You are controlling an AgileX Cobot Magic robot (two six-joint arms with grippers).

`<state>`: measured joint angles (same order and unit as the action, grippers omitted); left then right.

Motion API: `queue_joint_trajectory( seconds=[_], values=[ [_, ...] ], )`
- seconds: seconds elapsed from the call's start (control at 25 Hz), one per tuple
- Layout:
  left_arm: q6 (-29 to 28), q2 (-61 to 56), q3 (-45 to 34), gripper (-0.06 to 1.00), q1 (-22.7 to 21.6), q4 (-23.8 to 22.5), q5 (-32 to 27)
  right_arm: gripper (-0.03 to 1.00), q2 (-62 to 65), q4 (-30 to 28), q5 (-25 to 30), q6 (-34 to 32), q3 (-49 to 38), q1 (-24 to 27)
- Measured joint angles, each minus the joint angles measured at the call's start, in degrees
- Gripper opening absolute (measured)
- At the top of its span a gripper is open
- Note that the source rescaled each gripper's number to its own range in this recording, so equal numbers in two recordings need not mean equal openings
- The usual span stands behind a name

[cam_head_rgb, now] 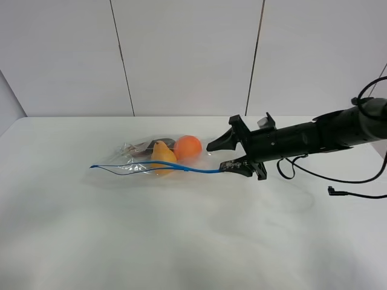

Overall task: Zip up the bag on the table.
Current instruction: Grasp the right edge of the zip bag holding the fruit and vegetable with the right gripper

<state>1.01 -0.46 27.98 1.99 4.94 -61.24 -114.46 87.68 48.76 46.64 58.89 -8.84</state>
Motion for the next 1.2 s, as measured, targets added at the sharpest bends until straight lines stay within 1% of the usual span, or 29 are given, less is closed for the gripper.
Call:
queue_joint_trajectory(
  seconds=[0.16,0.24,0.44,0.56,0.68,0.92,1.08,1.12,1.16,1.2],
  values=[
    [0.0,0.0,0.0,1.00,0.0,0.0,0.0,0.88,-2.4,-0.6,-0.9,-2.5,2.1,-0.6],
    [0.1,0.0,0.0,1.00,0.0,0.0,0.0,0.88,-2.4,-1.9,-1.4,-3.4,2.4,-0.4],
    [0.2,0.0,0.0,1.00,0.0,0.0,0.0,0.88,-2.4,-10.0,-1.6,-8.6,3.1,2.9],
    [0.2,0.0,0.0,1.00,0.0,0.0,0.0,0.88,-2.4,-11.8,-2.7,-9.3,3.1,3.5],
    [0.4,0.0,0.0,1.00,0.0,0.0,0.0,0.88,-2.4,-10.5,-2.8,-8.1,3.1,2.1],
    [0.4,0.0,0.0,1.00,0.0,0.0,0.0,0.87,-2.9,-4.9,-2.8,-5.7,3.2,-1.1],
    [0.4,0.0,0.0,1.00,0.0,0.0,0.0,0.87,-4.6,-3.2,-2.9,-4.8,3.2,-2.8],
    [0.4,0.0,0.0,1.00,0.0,0.0,0.0,0.85,-4.8,-3.1,-3.0,-4.4,3.2,-3.1],
    [0.4,0.0,0.0,1.00,0.0,0.0,0.0,0.80,-4.8,-2.8,-3.0,-4.1,3.2,-3.4],
    [0.4,0.0,0.0,1.00,0.0,0.0,0.0,0.80,-4.8,-2.8,-3.0,-4.1,3.2,-3.4]
  ],
)
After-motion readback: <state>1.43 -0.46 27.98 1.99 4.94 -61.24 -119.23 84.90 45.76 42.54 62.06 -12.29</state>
